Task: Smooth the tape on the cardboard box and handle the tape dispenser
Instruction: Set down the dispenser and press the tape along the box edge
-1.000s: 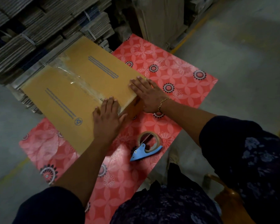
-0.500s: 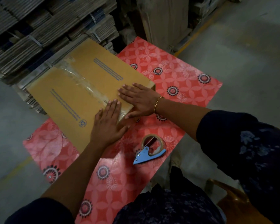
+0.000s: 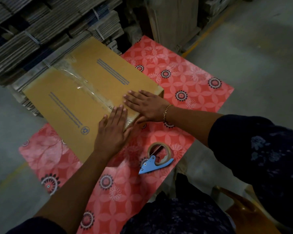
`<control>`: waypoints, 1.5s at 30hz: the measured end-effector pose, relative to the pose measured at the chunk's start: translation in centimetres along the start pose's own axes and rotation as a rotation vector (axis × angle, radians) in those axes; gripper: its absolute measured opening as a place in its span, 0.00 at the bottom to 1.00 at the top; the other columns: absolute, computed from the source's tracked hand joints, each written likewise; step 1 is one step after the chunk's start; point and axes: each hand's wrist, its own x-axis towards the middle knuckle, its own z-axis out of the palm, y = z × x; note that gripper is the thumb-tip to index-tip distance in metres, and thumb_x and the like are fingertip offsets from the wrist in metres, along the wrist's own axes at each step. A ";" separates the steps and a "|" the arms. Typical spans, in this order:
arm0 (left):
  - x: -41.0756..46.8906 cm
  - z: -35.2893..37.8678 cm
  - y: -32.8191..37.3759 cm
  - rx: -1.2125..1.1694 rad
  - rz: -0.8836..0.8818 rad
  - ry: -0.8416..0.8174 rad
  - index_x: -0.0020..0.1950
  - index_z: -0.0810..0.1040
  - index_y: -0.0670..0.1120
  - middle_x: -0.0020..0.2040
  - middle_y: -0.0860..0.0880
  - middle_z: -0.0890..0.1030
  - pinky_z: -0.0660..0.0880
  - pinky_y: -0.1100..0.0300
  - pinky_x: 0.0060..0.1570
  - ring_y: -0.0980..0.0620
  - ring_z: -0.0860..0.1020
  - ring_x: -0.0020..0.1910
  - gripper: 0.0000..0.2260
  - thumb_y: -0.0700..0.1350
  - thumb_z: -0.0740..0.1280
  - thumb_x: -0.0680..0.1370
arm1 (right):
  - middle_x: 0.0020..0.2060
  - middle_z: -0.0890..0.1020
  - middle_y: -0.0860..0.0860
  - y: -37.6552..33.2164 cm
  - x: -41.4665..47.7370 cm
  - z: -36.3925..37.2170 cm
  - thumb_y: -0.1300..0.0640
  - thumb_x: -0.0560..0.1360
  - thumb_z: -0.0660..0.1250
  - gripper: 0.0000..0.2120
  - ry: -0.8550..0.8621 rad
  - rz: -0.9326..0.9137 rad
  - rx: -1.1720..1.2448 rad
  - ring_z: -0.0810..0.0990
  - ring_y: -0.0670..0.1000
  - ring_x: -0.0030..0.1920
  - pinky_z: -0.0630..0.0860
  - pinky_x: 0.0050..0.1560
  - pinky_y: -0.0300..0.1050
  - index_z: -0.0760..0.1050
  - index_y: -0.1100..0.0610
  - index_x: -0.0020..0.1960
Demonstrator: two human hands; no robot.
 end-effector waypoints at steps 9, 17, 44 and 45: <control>-0.2 -0.1 -0.3 -0.036 0.004 -0.049 0.82 0.56 0.46 0.84 0.46 0.56 0.60 0.40 0.75 0.48 0.55 0.82 0.42 0.60 0.66 0.73 | 0.82 0.52 0.54 -0.8 -0.2 -0.3 0.32 0.70 0.67 0.51 -0.048 0.063 0.022 0.51 0.57 0.82 0.52 0.79 0.57 0.50 0.55 0.82; 0.4 0.6 0.9 -0.005 -0.067 0.057 0.78 0.65 0.44 0.80 0.44 0.66 0.64 0.39 0.72 0.45 0.64 0.79 0.30 0.60 0.58 0.81 | 0.81 0.60 0.54 -1.0 0.3 0.7 0.33 0.68 0.70 0.50 0.016 0.104 0.038 0.58 0.58 0.80 0.59 0.77 0.59 0.57 0.56 0.80; 0.8 0.3 0.7 -0.053 -0.038 -0.113 0.81 0.56 0.43 0.83 0.44 0.56 0.60 0.36 0.73 0.44 0.55 0.82 0.38 0.49 0.67 0.75 | 0.81 0.58 0.53 -1.0 0.2 0.4 0.42 0.68 0.75 0.49 -0.024 0.099 0.042 0.56 0.57 0.81 0.58 0.77 0.57 0.55 0.54 0.81; 0.9 0.1 0.7 -0.067 -0.041 -0.129 0.82 0.55 0.44 0.84 0.44 0.55 0.58 0.36 0.74 0.44 0.54 0.82 0.38 0.48 0.67 0.74 | 0.82 0.57 0.53 -1.0 0.1 0.2 0.44 0.69 0.75 0.48 -0.030 0.094 0.038 0.55 0.56 0.81 0.57 0.77 0.57 0.54 0.54 0.81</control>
